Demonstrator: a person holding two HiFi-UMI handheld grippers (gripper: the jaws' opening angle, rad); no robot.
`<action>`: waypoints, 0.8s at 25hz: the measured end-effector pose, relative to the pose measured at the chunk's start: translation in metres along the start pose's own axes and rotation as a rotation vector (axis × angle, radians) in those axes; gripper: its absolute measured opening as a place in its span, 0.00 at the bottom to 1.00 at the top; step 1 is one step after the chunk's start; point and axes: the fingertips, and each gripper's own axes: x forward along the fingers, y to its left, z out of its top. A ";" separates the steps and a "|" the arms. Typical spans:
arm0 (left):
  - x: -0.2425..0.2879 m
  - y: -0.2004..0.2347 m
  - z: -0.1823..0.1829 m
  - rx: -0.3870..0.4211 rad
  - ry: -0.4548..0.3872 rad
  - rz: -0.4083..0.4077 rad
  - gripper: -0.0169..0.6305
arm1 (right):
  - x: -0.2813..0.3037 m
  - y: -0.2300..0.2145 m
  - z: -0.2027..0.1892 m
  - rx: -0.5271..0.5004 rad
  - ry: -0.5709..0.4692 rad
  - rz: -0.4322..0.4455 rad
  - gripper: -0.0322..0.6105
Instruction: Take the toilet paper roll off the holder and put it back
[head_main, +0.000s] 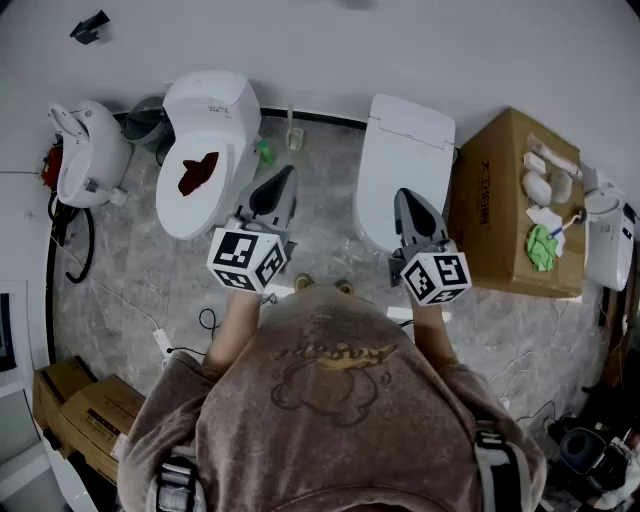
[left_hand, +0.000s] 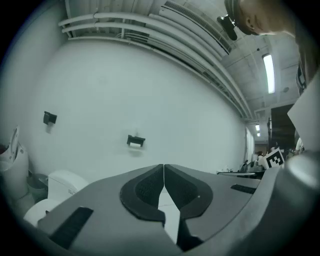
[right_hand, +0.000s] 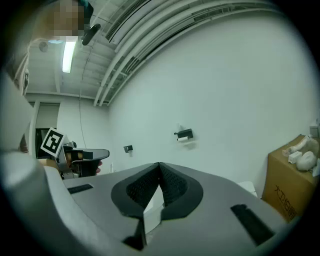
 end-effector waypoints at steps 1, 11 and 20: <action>0.000 0.001 0.000 0.000 -0.001 -0.002 0.06 | 0.001 0.001 -0.001 -0.003 0.001 -0.001 0.04; -0.006 0.015 -0.005 0.012 0.004 -0.041 0.06 | 0.012 0.017 -0.011 -0.002 0.000 -0.008 0.04; -0.009 0.040 -0.005 0.030 0.002 -0.090 0.06 | 0.032 0.039 -0.025 0.000 -0.001 -0.038 0.04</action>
